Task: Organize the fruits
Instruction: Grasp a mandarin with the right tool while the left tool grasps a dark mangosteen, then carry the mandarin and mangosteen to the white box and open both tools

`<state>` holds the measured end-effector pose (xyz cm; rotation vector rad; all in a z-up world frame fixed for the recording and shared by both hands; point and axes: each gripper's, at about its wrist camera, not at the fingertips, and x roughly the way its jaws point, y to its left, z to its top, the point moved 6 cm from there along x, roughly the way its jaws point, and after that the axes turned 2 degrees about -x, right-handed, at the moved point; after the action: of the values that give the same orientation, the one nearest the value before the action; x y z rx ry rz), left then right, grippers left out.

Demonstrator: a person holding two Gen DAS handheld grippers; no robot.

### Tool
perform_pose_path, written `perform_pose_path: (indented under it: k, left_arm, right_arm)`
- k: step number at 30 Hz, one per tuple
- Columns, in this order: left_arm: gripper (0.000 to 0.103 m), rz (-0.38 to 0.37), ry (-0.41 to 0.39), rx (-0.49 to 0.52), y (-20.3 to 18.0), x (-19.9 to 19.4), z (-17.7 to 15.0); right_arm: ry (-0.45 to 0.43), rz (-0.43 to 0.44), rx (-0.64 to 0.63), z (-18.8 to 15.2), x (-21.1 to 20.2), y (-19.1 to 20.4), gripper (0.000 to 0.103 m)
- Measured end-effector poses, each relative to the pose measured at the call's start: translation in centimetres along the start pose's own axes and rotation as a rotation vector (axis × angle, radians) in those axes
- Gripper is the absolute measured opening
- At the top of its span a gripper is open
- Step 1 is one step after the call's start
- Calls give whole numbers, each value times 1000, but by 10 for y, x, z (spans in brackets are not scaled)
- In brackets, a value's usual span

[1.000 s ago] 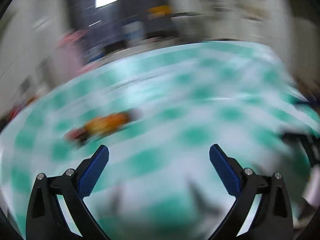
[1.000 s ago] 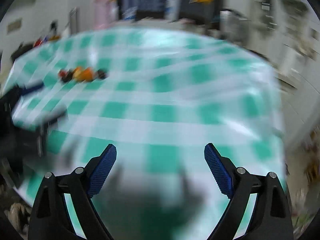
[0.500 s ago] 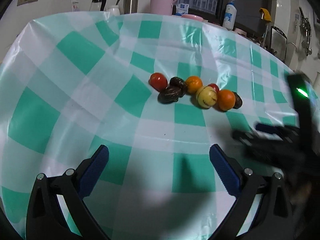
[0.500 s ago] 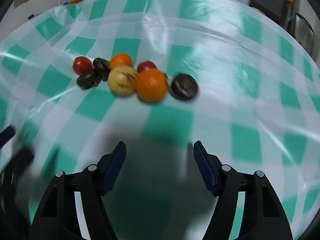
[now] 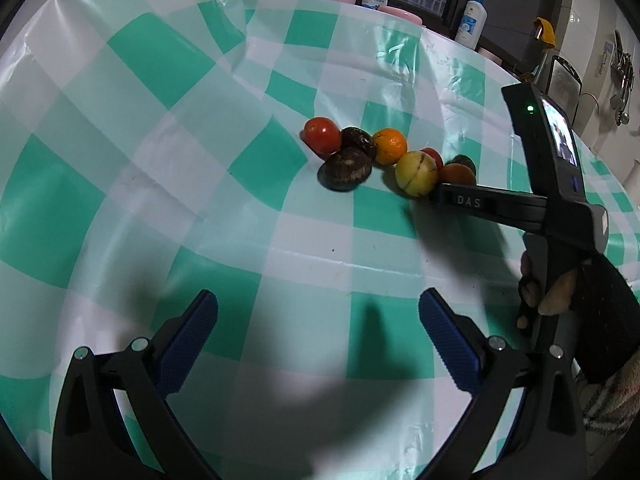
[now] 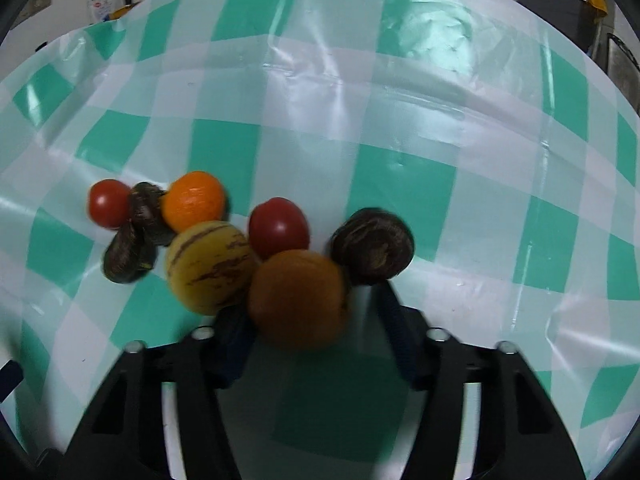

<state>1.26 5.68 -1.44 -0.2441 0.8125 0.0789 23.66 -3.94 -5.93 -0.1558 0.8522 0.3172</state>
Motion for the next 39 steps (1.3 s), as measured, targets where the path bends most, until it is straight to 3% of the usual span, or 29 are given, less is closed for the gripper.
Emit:
perform_pose_path:
  k: [3,8,12,19,23,25,27,29,39]
  left_arm:
    - [101,1,0,-7,0,0,0]
    - [101,4,12,-4,-2,4,-1]
    - [101,-10,92,-28,1,20,-1]
    - [100,68,128,52,-14,54,26]
    - [79,125,105,110,-23,85,59]
    - [75,137,74,117,-29,94,74]
    - [66,145,76,149,-38,105,81]
    - [42,118,76,135,-41,107,82]
    - [41,4,-4,15,-17,45,49]
  right_arm:
    - [-29,-7,-7,-7,-15,7,40]
    - [-77,53,58,-40,-64,3,40]
    - [-127,101,103,-73,-101,-3,40]
    - [-139,208,243,-97,-105,-25,41]
    - [-138,242,276,-98,-98,-25,41]
    - [-141,254,276,-98,-98,-24,41]
    - [-137,268,285,-99,-98,-26,41]
    - [-136,273,291,-99,-97,-27,41]
    - [-143,281,285,-100,-97,-27,41]
